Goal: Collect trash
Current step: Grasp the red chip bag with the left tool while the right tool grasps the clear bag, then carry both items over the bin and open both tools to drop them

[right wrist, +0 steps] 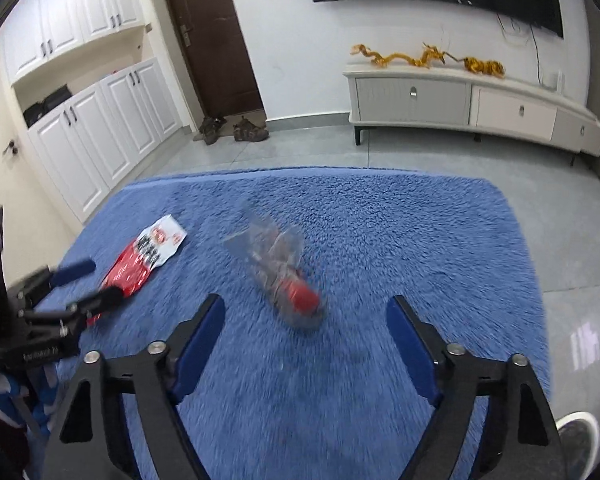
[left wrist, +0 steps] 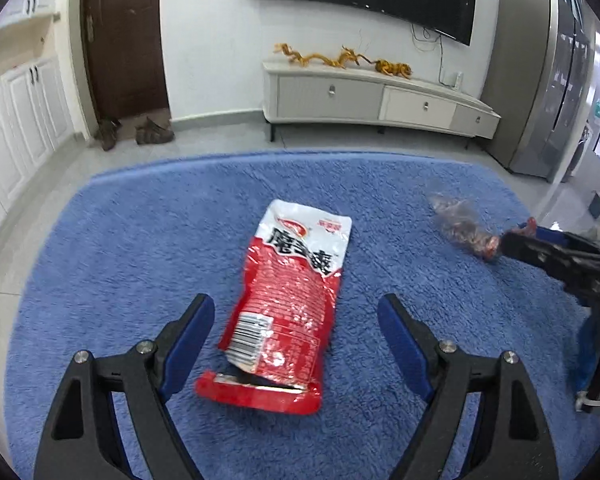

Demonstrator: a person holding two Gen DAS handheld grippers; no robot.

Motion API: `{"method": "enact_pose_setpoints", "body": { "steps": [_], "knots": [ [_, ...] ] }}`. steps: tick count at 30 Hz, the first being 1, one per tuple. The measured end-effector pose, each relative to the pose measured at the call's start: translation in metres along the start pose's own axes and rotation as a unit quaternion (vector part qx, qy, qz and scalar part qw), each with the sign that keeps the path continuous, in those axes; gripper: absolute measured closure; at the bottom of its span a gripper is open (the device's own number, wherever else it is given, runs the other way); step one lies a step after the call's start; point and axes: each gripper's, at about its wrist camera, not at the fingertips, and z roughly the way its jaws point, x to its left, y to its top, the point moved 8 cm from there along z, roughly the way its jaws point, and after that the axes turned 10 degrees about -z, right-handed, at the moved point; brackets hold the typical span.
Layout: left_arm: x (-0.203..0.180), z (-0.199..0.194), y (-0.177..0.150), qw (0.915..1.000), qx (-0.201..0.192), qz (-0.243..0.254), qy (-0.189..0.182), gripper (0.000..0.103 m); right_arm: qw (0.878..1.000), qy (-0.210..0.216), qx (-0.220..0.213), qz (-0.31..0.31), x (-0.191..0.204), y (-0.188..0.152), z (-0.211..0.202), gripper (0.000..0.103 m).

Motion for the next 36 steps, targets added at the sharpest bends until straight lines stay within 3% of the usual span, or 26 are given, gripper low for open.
{"method": "enact_pose_setpoints", "body": {
  "steps": [1,4,8,10,13,24,36],
  "knots": [
    [0.001,0.003,-0.002,1.0,0.007,-0.002,0.001,0.021,1.0,0.006,-0.003,0.009,-0.001,0.001,0.005,0.03],
    [0.004,0.012,-0.007,0.9994,0.032,-0.013,0.0,0.043,0.999,0.02,0.0,0.03,-0.006,0.0,0.016,0.052],
    [0.009,0.009,-0.009,0.9993,0.025,-0.026,0.004,0.056,0.998,0.043,-0.002,0.046,-0.008,-0.003,0.016,0.084],
    [0.01,0.007,-0.01,0.9994,0.022,-0.027,0.005,0.066,0.998,0.047,-0.004,0.051,-0.008,-0.006,0.013,0.085],
    [0.009,0.0,-0.015,0.9995,0.018,-0.026,0.0,0.095,0.997,0.054,-0.007,0.055,-0.003,-0.012,0.004,0.086],
    [-0.047,-0.081,-0.058,0.998,-0.003,0.015,-0.062,0.095,0.998,0.044,-0.028,0.028,0.018,-0.065,-0.097,0.087],
    [-0.147,-0.168,-0.08,0.9873,-0.028,0.115,-0.106,0.096,0.99,-0.005,-0.107,0.093,-0.039,-0.117,-0.228,0.087]
  ]
}}
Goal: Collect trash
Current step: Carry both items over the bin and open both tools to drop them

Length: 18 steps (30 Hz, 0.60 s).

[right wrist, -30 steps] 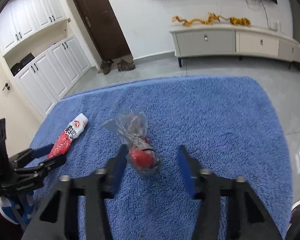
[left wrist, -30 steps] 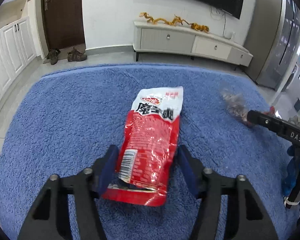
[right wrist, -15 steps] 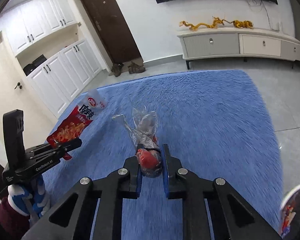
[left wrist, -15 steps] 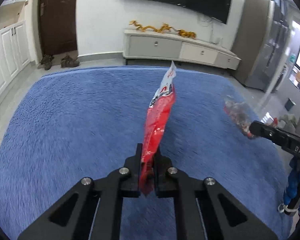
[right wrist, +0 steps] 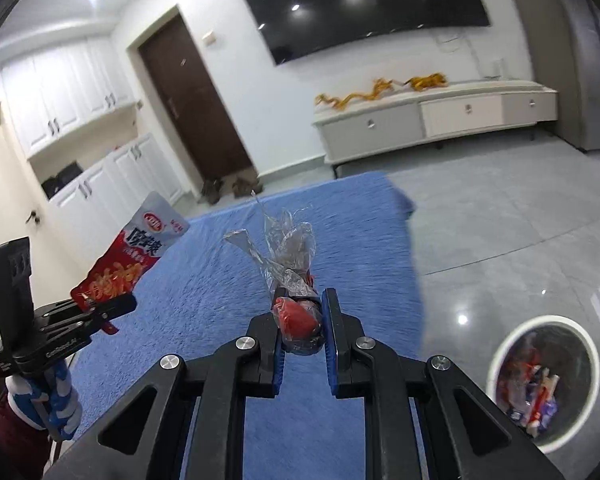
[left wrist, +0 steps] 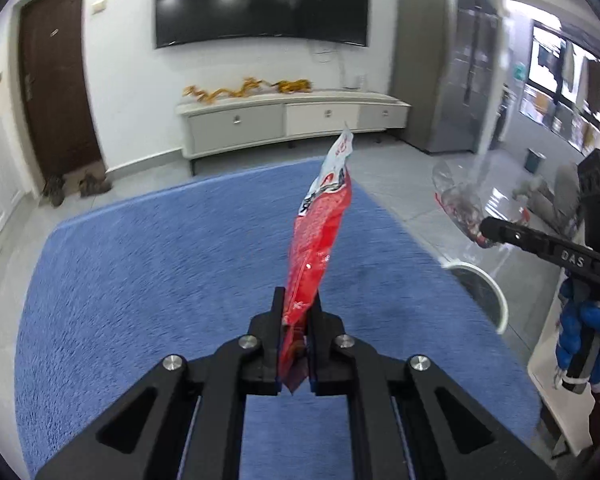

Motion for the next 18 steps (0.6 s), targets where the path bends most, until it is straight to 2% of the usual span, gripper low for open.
{"method": "enact_pose_setpoints", "body": {
  "steps": [7,12,15,18],
  "knots": [
    [-0.118,0.024,-0.001,0.9951,0.037,0.073,-0.055,0.096,0.995,-0.061,-0.037,0.063,-0.093,-0.024,-0.063,0.087],
    [-0.219,0.064,-0.023,0.9826,0.084,0.134,-0.096,0.095,0.984,-0.116,-0.042,0.131,-0.172,-0.062,-0.096,0.087],
    [-0.261,0.087,-0.036,0.9752,0.107,0.16,-0.109,0.095,0.974,-0.151,-0.034,0.167,-0.219,-0.088,-0.111,0.086],
    [-0.295,0.116,-0.046,0.9691,0.13,0.177,-0.112,0.095,0.968,-0.169,-0.02,0.184,-0.248,-0.107,-0.113,0.086]
  ]
}}
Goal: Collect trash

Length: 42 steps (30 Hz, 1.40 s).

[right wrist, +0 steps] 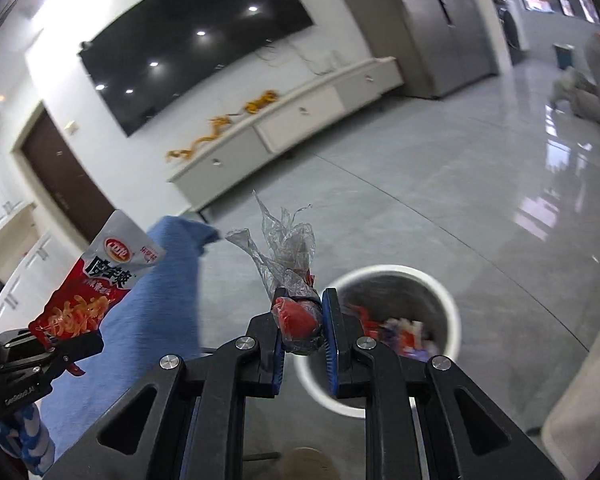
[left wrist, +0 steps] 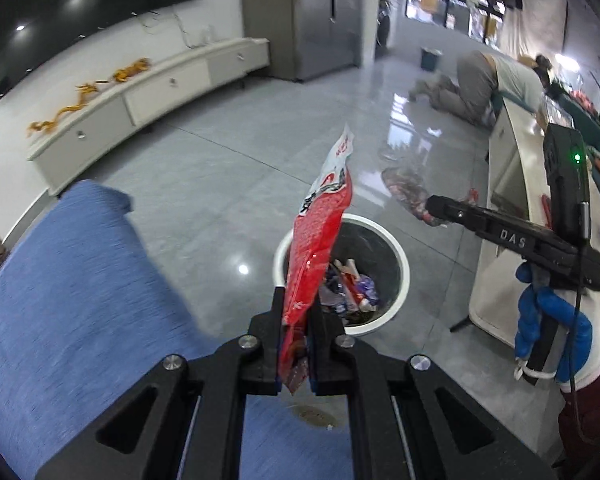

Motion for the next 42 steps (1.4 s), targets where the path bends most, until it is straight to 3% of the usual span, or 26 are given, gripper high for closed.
{"method": "enact_pose_setpoints", "body": {
  "steps": [5,11,12,13,15,16,20,25,31,42],
  "knots": [
    [-0.024,0.06,0.014,0.9991,0.042,0.005,0.002,0.095,0.999,-0.017,0.031,0.012,-0.03,-0.014,0.033,0.084],
    [-0.03,0.105,0.028,0.9981,0.062,-0.007,-0.002,0.092,0.998,-0.021,0.055,0.03,-0.045,-0.027,0.068,0.083],
    [-0.033,0.113,0.031,0.9977,0.066,-0.014,-0.011,0.092,0.998,-0.022,0.057,0.031,-0.047,-0.028,0.071,0.078],
    [-0.034,0.118,0.032,0.9973,0.069,-0.018,-0.017,0.086,0.997,-0.022,0.061,0.033,-0.049,-0.028,0.079,0.072],
    [-0.033,0.124,0.035,0.9972,0.068,-0.026,-0.02,0.063,0.997,-0.024,0.066,0.037,-0.05,-0.03,0.085,0.052],
    [-0.033,0.125,0.036,0.9974,0.063,-0.029,-0.02,0.05,0.997,-0.026,0.068,0.039,-0.052,-0.03,0.089,0.051],
    [-0.031,0.124,0.037,0.9981,0.055,-0.024,-0.015,0.049,0.996,-0.035,0.072,0.041,-0.061,-0.032,0.092,0.049],
    [-0.02,0.109,0.038,0.9986,0.032,-0.04,0.006,0.049,0.996,-0.047,0.073,0.038,-0.064,-0.029,0.089,0.048],
    [-0.003,0.061,0.04,0.9966,-0.022,-0.065,0.044,0.048,0.996,-0.062,0.059,0.013,-0.044,-0.013,0.07,0.043],
    [0.055,-0.072,0.026,0.9773,-0.134,-0.112,0.12,0.043,0.993,-0.055,-0.035,-0.099,0.082,0.041,-0.015,0.029]
  ]
}}
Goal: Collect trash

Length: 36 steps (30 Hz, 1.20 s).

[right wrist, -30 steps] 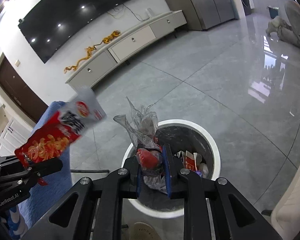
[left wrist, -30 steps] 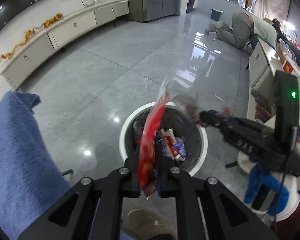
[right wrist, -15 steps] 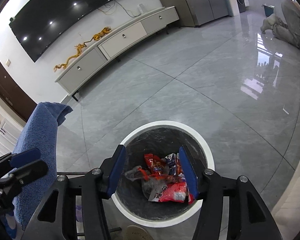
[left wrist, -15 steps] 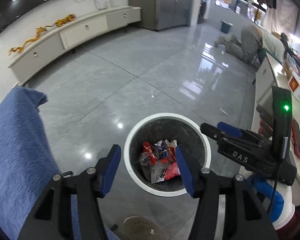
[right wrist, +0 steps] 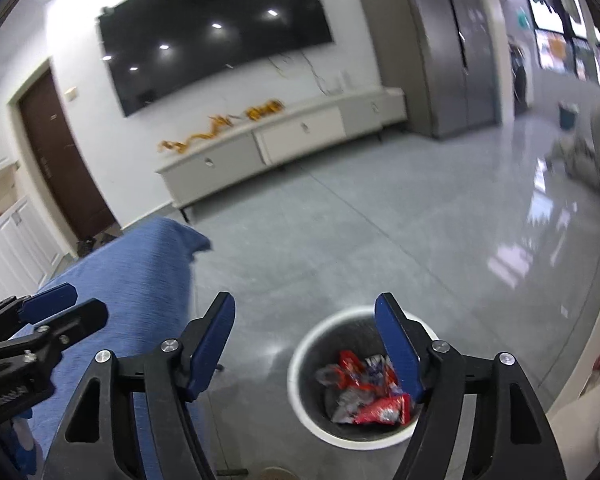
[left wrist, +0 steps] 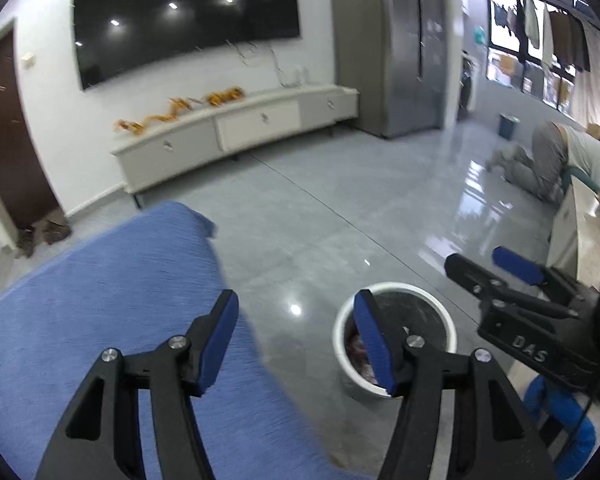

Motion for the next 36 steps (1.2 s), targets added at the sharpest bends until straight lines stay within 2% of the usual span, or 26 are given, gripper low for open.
{"method": "enact_pose_setpoints", "body": {
  "steps": [4,9,15,17,22,29,36],
  "knots": [
    [0.036,-0.044,0.005,0.9986,-0.043,-0.013,0.027,0.034,0.999,0.01,-0.036,-0.04,0.046,0.024,-0.033,0.021],
    [0.083,-0.1,0.003,0.9929,-0.093,-0.037,0.064,0.027,0.994,0.027,-0.071,-0.082,0.107,0.042,-0.07,0.011],
    [0.134,-0.152,-0.004,0.9834,-0.137,-0.065,0.1,0.018,0.989,0.028,-0.088,-0.12,0.164,0.046,-0.101,0.008],
    [0.146,-0.164,-0.006,0.9802,-0.147,-0.074,0.111,0.009,0.987,0.023,-0.091,-0.131,0.177,0.045,-0.11,0.008],
    [0.166,-0.192,-0.013,0.972,-0.174,-0.093,0.128,0.0,0.983,0.013,-0.099,-0.155,0.202,0.043,-0.126,0.006],
    [0.178,-0.21,-0.02,0.9665,-0.184,-0.103,0.147,0.0,0.979,0.009,-0.108,-0.174,0.222,0.04,-0.144,0.004],
    [0.176,-0.224,-0.025,0.9626,-0.202,-0.108,0.144,0.0,0.976,-0.006,-0.121,-0.179,0.223,0.039,-0.159,0.004]
  ]
}}
